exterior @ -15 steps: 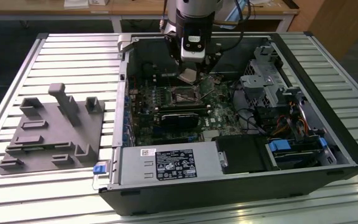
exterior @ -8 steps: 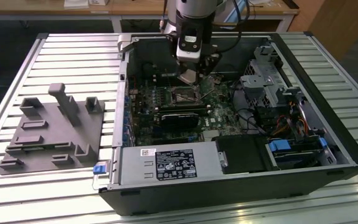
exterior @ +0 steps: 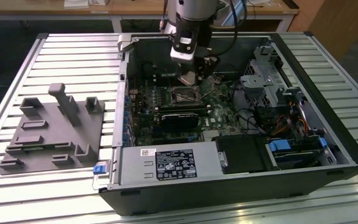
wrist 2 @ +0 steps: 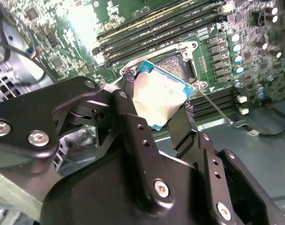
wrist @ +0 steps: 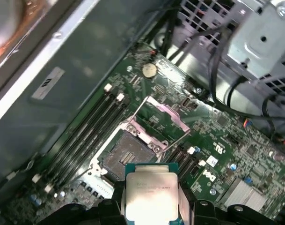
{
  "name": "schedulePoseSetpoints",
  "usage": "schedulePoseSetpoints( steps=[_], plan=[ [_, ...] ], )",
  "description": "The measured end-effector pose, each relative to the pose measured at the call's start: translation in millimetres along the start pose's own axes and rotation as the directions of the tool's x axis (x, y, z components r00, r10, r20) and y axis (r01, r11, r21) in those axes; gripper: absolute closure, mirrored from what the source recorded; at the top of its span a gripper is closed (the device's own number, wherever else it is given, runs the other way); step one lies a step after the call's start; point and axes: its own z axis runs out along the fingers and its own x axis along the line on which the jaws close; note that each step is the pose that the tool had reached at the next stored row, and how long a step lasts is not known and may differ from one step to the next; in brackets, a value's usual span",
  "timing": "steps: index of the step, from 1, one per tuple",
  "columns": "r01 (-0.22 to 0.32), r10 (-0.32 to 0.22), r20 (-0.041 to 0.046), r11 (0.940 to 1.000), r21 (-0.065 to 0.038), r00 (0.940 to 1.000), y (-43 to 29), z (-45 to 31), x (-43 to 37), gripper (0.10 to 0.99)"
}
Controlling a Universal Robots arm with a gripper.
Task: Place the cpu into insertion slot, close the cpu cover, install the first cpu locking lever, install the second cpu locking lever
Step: 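Place the cpu into insertion slot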
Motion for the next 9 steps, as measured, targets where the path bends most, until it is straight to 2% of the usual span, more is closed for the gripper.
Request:
schedulePoseSetpoints(
  steps=[4,9],
  plan=[
    [-0.071,0.071,0.0048,0.9975,0.001,0.9975,-0.3,4.8,0.1,0.549],
    [-0.159,0.159,0.0104,0.9872,0.002,0.9872,-0.6,10.5,0.3,0.549]
  ],
)
